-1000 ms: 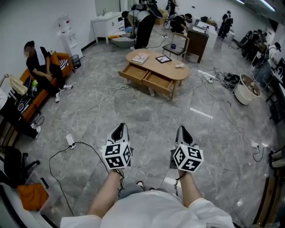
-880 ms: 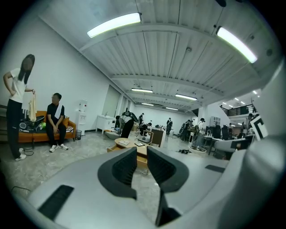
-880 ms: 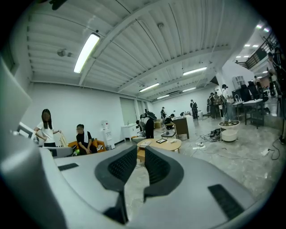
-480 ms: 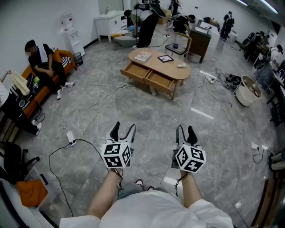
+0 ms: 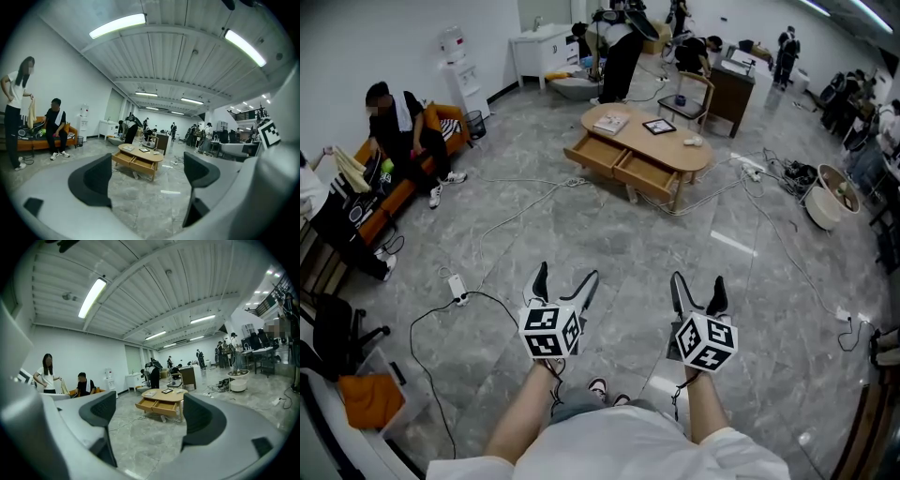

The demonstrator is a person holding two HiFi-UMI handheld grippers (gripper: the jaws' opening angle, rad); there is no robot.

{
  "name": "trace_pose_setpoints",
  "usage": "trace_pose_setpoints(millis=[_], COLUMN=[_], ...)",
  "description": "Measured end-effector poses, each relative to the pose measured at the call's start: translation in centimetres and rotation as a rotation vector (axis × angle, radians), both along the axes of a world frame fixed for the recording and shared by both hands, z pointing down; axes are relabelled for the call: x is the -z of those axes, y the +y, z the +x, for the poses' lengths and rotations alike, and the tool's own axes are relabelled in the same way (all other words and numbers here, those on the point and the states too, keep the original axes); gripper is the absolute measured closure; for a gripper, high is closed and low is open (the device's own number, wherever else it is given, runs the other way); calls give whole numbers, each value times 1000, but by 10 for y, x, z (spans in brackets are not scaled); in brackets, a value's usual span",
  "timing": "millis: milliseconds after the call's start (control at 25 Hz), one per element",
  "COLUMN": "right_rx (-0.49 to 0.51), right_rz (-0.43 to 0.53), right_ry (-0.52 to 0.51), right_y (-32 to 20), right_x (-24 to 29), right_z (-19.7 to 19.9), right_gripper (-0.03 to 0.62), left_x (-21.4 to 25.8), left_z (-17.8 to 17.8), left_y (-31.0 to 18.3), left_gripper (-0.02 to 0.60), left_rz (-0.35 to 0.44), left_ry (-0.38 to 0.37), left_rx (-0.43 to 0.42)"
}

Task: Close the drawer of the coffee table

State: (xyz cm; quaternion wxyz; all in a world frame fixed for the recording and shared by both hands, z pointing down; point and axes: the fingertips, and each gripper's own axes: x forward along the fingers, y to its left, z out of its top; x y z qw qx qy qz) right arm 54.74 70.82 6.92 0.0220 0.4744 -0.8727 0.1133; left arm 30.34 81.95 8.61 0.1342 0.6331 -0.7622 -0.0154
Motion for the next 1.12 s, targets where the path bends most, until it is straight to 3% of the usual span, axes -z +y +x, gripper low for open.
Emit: trace_pose_setpoints(millis=[360,1120], right_rx=[-45,-56], right_rz=[13,-18], right_ry=[-12,-7], right_y=[-4,-71], right_x=[-3,-19], right_z=[-9,-80], right_gripper=[36,28], left_x=[-5,-16], left_z=[-17,-108], left_y=[2,-53], left_gripper=[65,49], left_rz=[-10,-5], left_ry=[7,14], left_rx=[8,55])
